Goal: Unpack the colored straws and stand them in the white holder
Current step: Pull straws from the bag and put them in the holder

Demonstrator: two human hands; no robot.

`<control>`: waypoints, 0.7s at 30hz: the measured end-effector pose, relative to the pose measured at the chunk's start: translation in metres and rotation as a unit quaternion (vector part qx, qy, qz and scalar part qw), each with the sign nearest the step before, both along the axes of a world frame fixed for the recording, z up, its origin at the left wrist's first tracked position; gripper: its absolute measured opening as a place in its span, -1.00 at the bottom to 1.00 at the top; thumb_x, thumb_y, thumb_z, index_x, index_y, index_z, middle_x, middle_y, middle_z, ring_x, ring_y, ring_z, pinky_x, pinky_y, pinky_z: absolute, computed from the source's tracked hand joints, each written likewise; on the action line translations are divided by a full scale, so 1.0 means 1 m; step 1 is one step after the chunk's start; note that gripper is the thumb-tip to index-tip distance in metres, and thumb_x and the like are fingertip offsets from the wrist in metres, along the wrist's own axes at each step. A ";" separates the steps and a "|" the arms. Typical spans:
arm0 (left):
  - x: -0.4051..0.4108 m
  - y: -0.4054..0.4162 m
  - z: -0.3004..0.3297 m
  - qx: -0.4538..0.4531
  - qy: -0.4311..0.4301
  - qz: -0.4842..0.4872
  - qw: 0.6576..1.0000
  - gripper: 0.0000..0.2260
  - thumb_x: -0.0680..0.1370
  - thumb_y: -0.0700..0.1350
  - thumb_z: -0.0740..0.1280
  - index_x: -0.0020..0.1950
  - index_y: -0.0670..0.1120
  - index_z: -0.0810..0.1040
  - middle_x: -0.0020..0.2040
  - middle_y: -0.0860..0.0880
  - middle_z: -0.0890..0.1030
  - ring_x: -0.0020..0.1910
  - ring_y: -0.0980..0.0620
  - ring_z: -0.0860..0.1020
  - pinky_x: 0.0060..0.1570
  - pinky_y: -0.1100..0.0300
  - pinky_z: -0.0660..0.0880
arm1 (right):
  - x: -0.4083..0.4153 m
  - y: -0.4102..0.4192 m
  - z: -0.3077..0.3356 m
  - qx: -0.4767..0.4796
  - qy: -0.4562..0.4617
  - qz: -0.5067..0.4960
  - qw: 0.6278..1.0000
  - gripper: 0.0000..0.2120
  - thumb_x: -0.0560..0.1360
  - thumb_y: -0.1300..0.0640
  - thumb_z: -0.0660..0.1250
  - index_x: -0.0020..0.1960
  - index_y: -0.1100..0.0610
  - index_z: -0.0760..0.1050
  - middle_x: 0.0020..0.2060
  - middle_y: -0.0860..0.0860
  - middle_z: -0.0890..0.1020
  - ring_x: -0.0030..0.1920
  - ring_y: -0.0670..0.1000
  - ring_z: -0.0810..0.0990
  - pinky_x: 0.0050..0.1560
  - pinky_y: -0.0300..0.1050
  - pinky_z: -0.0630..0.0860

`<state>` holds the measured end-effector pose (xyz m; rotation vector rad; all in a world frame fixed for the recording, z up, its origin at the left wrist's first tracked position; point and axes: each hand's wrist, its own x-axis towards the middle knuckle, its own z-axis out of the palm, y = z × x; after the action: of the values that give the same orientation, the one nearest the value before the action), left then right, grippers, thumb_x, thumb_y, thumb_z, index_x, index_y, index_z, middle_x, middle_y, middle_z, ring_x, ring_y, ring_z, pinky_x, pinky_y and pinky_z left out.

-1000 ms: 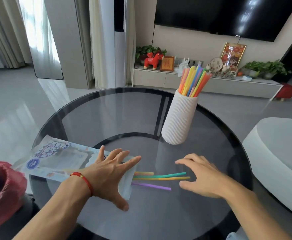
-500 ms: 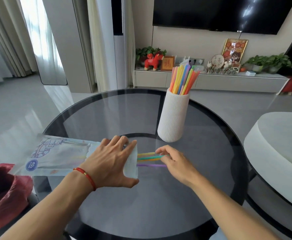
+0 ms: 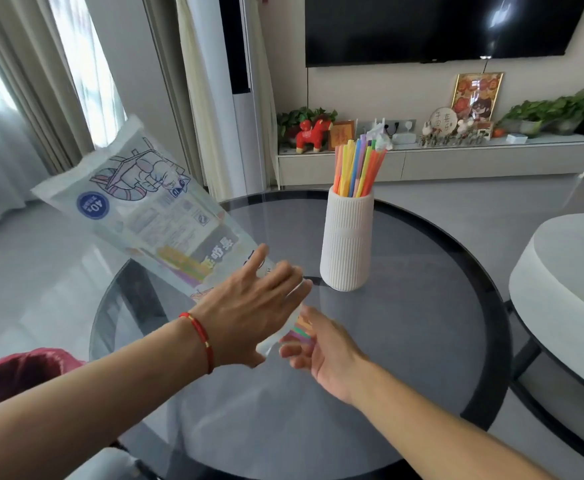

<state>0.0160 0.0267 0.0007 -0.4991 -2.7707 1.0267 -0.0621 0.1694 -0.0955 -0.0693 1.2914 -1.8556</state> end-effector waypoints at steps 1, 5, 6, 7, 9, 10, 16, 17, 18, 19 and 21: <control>0.000 -0.001 0.002 -0.004 0.005 0.004 1.000 0.10 0.20 0.39 0.46 0.51 -0.24 0.21 0.31 -0.29 0.41 0.25 -0.28 0.35 0.34 -0.40 0.21 | -0.002 0.001 0.001 -0.009 -0.013 -0.007 1.000 -0.67 0.64 -0.05 0.40 0.18 0.21 0.66 -0.15 0.20 0.77 -0.33 0.08 0.74 -0.44 -0.18 0.59; -0.002 -0.008 0.005 -0.002 0.020 0.028 0.999 0.12 0.18 0.40 0.46 0.53 -0.22 0.17 0.32 -0.28 0.38 0.28 -0.28 0.34 0.36 -0.41 0.15 | -0.009 0.002 0.002 -0.049 -0.023 -0.025 0.998 -0.54 0.31 0.05 0.66 0.10 0.29 0.74 -0.06 0.27 0.79 -0.22 0.12 0.81 -0.32 -0.19 0.68; -0.002 -0.010 0.005 -0.002 0.021 0.033 0.999 0.12 0.18 0.40 0.46 0.53 -0.21 0.17 0.31 -0.28 0.38 0.27 -0.28 0.34 0.36 -0.41 0.15 | -0.010 0.003 0.002 -0.058 -0.020 -0.027 0.998 -0.57 0.24 0.09 0.66 0.02 0.29 0.77 -0.06 0.28 0.79 -0.20 0.14 0.82 -0.29 -0.19 0.70; -0.002 -0.011 0.004 0.003 0.022 0.038 0.999 0.12 0.18 0.40 0.46 0.53 -0.21 0.17 0.31 -0.28 0.37 0.27 -0.27 0.35 0.36 -0.41 0.16 | -0.011 0.004 0.002 -0.066 -0.017 -0.028 0.997 -0.65 0.23 0.14 0.64 -0.04 0.29 0.78 -0.07 0.28 0.79 -0.18 0.14 0.82 -0.26 -0.19 0.71; -0.001 -0.017 0.003 0.021 0.024 0.052 0.998 0.11 0.19 0.40 0.45 0.53 -0.19 0.17 0.31 -0.26 0.37 0.26 -0.26 0.36 0.36 -0.41 0.19 | -0.018 0.008 0.005 -0.083 -0.005 -0.039 0.996 -0.81 0.30 0.23 0.58 -0.11 0.28 0.79 -0.09 0.26 0.80 -0.19 0.13 0.82 -0.25 -0.20 0.71; 0.000 -0.019 0.003 0.031 0.027 0.063 0.997 0.11 0.20 0.41 0.44 0.54 -0.18 0.16 0.32 -0.26 0.38 0.27 -0.25 0.36 0.36 -0.42 0.20 | -0.024 0.011 0.008 -0.087 0.002 -0.051 0.995 -0.89 0.35 0.27 0.55 -0.15 0.28 0.79 -0.12 0.25 0.80 -0.22 0.11 0.82 -0.25 -0.22 0.71; 0.008 -0.037 -0.003 0.101 0.067 0.115 0.986 0.13 0.20 0.44 0.37 0.57 -0.14 0.09 0.31 -0.18 0.38 0.27 -0.19 0.39 0.34 -0.42 0.20 | -0.062 0.056 0.021 -0.057 0.078 -0.137 0.986 -0.92 0.55 0.40 0.43 -0.02 0.33 0.70 -0.19 0.18 0.80 -0.29 0.04 0.80 -0.23 -0.29 0.69; 0.009 -0.040 -0.005 0.115 0.069 0.124 0.983 0.15 0.19 0.45 0.37 0.58 -0.13 0.06 0.31 -0.17 0.38 0.27 -0.18 0.39 0.35 -0.42 0.21 | -0.065 0.065 0.020 -0.050 0.087 -0.143 0.985 -0.92 0.55 0.40 0.43 0.00 0.33 0.70 -0.18 0.17 0.81 -0.28 0.04 0.80 -0.21 -0.29 0.70; 0.011 -0.042 -0.008 0.130 0.067 0.137 0.980 0.17 0.18 0.45 0.37 0.59 -0.10 0.02 0.31 -0.16 0.38 0.28 -0.18 0.39 0.35 -0.41 0.21 | -0.066 0.073 0.018 -0.039 0.095 -0.147 0.984 -0.91 0.54 0.40 0.44 0.00 0.32 0.70 -0.17 0.17 0.81 -0.26 0.04 0.80 -0.20 -0.29 0.70; 0.012 -0.044 -0.013 0.148 0.062 0.153 0.975 0.19 0.17 0.45 0.37 0.61 -0.08 -0.04 0.32 -0.14 0.38 0.28 -0.17 0.39 0.35 -0.40 0.21 | -0.066 0.081 0.017 -0.028 0.101 -0.152 0.983 -0.91 0.53 0.40 0.45 0.01 0.32 0.70 -0.16 0.17 0.81 -0.25 0.05 0.81 -0.18 -0.28 0.70; 0.014 -0.046 -0.023 0.187 0.047 0.190 0.963 0.23 0.17 0.45 0.36 0.61 -0.03 -0.20 0.34 -0.12 0.36 0.30 -0.16 0.38 0.37 -0.42 0.17 | -0.068 0.097 0.016 -0.008 0.107 -0.170 0.980 -0.90 0.51 0.40 0.47 0.01 0.32 0.71 -0.14 0.17 0.81 -0.24 0.06 0.81 -0.18 -0.28 0.71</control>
<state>0.0296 -0.0193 -0.0227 0.1356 -2.9316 0.5326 -0.1300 0.2660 -0.0798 -0.0616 1.5095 -2.1970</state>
